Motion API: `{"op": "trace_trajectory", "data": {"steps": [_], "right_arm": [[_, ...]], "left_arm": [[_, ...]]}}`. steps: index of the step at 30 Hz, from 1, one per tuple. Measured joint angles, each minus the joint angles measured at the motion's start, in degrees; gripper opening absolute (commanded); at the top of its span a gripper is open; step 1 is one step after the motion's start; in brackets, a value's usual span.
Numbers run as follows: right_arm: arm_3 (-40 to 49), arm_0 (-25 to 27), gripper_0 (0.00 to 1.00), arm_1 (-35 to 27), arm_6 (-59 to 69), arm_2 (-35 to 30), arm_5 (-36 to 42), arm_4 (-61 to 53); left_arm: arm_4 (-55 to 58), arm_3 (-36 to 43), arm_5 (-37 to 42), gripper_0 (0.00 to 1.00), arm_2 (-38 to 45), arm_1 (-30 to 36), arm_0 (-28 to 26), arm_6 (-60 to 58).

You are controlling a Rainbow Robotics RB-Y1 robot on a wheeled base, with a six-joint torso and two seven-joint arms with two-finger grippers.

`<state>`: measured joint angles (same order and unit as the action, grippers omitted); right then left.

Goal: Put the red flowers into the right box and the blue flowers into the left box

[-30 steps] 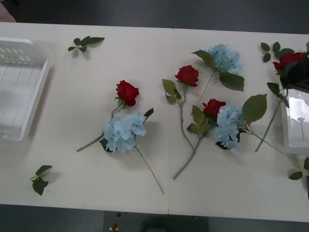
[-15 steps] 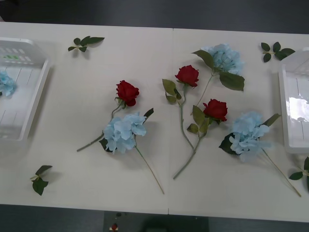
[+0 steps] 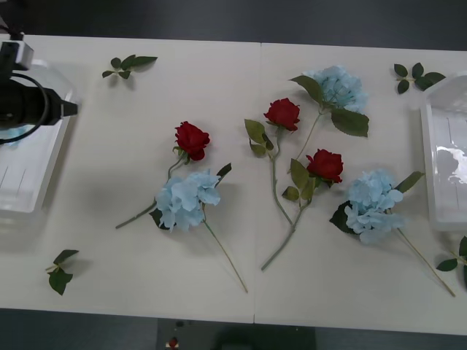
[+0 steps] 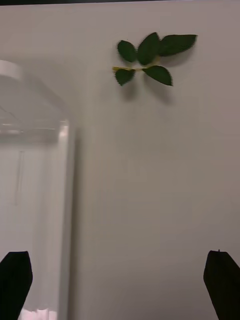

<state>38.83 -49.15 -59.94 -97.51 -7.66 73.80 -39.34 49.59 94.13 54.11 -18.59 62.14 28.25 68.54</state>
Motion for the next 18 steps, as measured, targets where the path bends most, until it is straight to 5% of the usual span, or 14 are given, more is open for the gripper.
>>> {"op": "trace_trajectory", "data": {"steps": [4, 6, 7, 10, 18], "right_arm": [[-1.0, 0.0, 0.17, 0.0, 0.0, 2.9, -1.9, 0.0], [-1.0, 0.0, 0.45, 0.0, 0.0, 5.3, -2.4, 0.0], [-1.0, 0.0, 0.68, 0.0, 0.0, 6.2, -2.5, 0.0], [-1.0, 0.0, 0.88, 0.0, 0.0, 7.5, -2.5, -0.2], [2.9, 0.0, 0.94, 0.0, -0.1, 5.0, 1.2, -1.1]], "left_arm": [[-0.6, 3.6, 3.5, 1.00, 0.2, -4.9, 0.0, 0.0], [-1.8, 5.4, 5.4, 1.00, 0.2, -7.6, 0.0, 0.0], [-2.8, 6.3, 6.0, 1.00, 0.1, -8.7, 0.0, 0.0], [-8.8, 8.8, 6.4, 1.00, -1.7, -11.9, 0.0, 0.0], [-21.6, 9.8, 6.3, 1.00, -13.1, -17.1, 0.0, 0.0]]}}
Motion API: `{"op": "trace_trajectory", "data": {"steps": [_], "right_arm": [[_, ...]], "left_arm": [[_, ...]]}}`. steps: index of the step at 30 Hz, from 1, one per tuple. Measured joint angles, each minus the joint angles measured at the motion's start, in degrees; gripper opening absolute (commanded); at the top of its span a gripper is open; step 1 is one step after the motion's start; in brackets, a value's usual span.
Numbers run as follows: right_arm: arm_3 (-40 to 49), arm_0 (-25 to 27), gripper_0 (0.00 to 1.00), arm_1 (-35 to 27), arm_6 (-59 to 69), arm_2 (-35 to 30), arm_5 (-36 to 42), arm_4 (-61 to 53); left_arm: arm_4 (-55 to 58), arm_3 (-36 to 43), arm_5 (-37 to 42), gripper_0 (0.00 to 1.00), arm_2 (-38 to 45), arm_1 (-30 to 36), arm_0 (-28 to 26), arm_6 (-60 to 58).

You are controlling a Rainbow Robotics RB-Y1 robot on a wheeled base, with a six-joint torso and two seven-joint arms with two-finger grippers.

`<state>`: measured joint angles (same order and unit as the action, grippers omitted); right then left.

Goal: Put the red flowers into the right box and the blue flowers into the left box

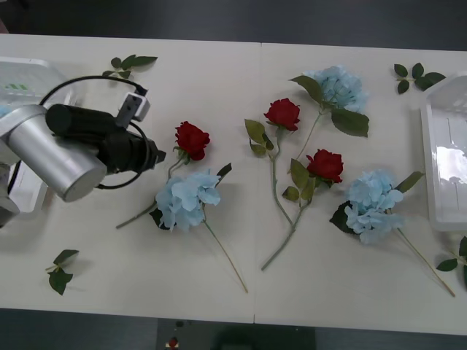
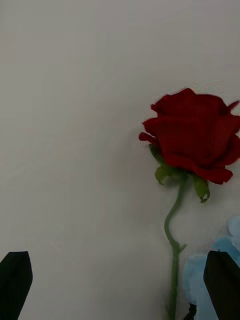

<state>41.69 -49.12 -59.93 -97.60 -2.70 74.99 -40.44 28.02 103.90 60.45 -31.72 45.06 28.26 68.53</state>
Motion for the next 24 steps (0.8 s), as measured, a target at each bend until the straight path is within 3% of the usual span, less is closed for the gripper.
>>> {"op": "trace_trajectory", "data": {"steps": [6, 14, 19, 24], "right_arm": [[7.4, 0.0, 0.94, 0.0, -10.4, -1.7, 10.4, -4.8], [9.5, 0.0, 0.94, 1.2, -21.3, -7.1, 22.5, -16.5], [12.9, 0.0, 0.94, 3.5, -31.2, -5.1, 28.8, -17.1], [17.9, 1.5, 0.94, 8.0, -33.7, -5.0, 30.6, -17.1]], "left_arm": [[-2.4, -0.1, 0.0, 1.00, -3.8, -1.7, 0.0, -0.1], [-5.1, -1.1, -1.6, 1.00, -4.3, -2.3, 0.0, -1.6], [-6.0, -7.9, -8.1, 1.00, -4.3, -4.8, 0.2, -1.7], [-6.4, -14.1, -8.6, 1.00, -4.9, -8.1, 2.5, -1.7]]}}
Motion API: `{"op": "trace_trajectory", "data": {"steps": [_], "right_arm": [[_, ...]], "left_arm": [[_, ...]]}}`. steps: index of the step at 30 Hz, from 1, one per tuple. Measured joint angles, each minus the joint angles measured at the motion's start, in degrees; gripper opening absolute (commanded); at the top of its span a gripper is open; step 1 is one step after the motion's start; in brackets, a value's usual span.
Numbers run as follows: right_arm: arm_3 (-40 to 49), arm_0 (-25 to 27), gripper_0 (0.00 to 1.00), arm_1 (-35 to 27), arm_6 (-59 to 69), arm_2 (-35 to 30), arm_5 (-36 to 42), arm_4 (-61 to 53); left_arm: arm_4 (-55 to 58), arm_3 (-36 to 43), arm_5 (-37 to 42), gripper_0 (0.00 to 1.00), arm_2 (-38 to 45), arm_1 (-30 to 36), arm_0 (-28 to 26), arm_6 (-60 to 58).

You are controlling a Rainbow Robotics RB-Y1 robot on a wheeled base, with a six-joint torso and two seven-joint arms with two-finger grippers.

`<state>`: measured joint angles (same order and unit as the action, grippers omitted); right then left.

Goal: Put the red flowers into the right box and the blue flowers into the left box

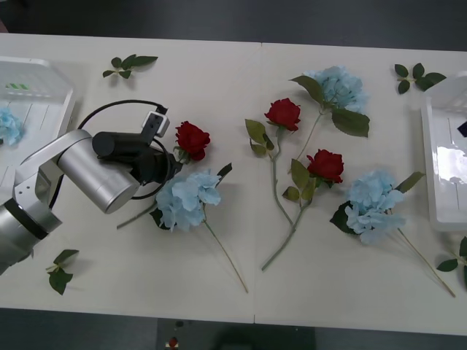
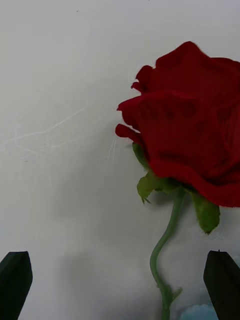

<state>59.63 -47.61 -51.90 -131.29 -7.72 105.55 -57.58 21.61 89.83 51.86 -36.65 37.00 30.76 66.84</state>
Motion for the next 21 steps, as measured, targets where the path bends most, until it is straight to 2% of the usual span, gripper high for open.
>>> {"op": "trace_trajectory", "data": {"steps": [8, 15, 21], "right_arm": [[16.9, 11.6, 0.94, 3.2, -0.2, 0.0, -1.5, 0.0], [23.4, 20.3, 0.94, 3.2, -0.2, 0.0, -4.7, -2.1], [28.2, 27.5, 0.94, 3.3, -0.1, 0.0, -10.2, -4.7]], "left_arm": [[-0.4, -0.8, 0.0, 1.00, -4.5, -0.5, 3.3, -0.8], [-0.4, -1.7, 0.0, 1.00, -4.9, -0.5, 3.4, -1.2], [-1.2, -7.0, 0.0, 1.00, -7.7, -1.5, 5.8, -1.2]]}}
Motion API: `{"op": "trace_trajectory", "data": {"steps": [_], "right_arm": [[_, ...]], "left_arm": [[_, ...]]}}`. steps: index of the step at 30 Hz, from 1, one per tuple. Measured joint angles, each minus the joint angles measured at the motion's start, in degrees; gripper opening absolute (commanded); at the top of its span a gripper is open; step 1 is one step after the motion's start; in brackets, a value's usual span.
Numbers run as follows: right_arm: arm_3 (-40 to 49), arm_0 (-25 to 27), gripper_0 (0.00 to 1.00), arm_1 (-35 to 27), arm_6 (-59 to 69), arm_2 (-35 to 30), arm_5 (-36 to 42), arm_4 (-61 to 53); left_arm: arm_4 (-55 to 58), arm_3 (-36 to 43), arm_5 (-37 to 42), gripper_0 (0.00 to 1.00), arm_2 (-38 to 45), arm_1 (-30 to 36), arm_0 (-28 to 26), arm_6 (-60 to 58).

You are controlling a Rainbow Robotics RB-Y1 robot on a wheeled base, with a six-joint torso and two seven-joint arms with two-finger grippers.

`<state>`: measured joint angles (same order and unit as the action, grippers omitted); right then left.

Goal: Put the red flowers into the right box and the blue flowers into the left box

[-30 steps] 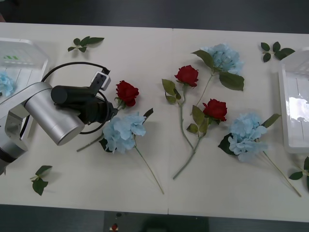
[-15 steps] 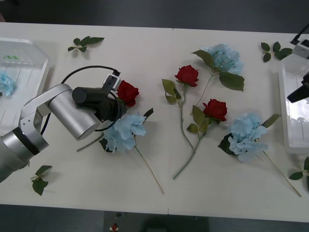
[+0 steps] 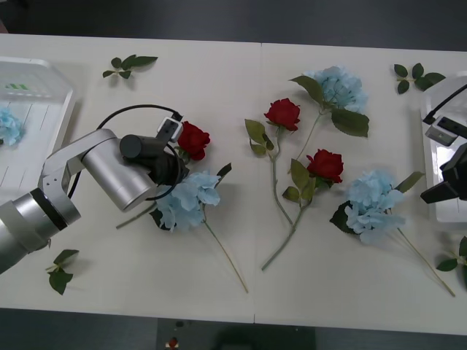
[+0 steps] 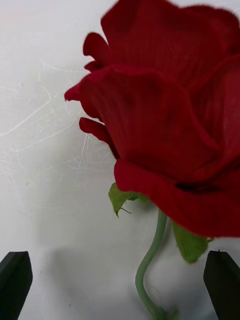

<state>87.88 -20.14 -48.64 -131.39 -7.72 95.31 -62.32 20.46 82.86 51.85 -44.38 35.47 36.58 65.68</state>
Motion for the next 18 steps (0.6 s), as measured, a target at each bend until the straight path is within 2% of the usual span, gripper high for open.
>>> {"op": "trace_trajectory", "data": {"steps": [5, 13, 16, 18], "right_arm": [[1.3, 2.9, 0.94, 0.0, 0.0, 0.0, -2.5, -0.6], [1.3, 5.8, 0.94, 0.0, 0.0, 0.0, -4.4, -2.5], [1.3, 6.8, 0.94, 0.0, 0.0, 0.0, -5.5, -2.5], [1.3, 7.5, 0.94, 0.0, 0.0, 0.2, -6.8, -2.5]], "left_arm": [[-0.1, -0.9, 0.0, 1.00, -0.2, -1.4, 0.4, 0.0], [-0.1, -0.9, 0.0, 0.89, -0.2, -1.6, 0.4, 0.0], [-0.1, -0.9, 0.0, 0.80, -0.2, -1.6, 0.4, 0.0], [-0.1, -1.0, 0.0, 0.77, -0.2, -1.6, 0.4, 0.0]]}}
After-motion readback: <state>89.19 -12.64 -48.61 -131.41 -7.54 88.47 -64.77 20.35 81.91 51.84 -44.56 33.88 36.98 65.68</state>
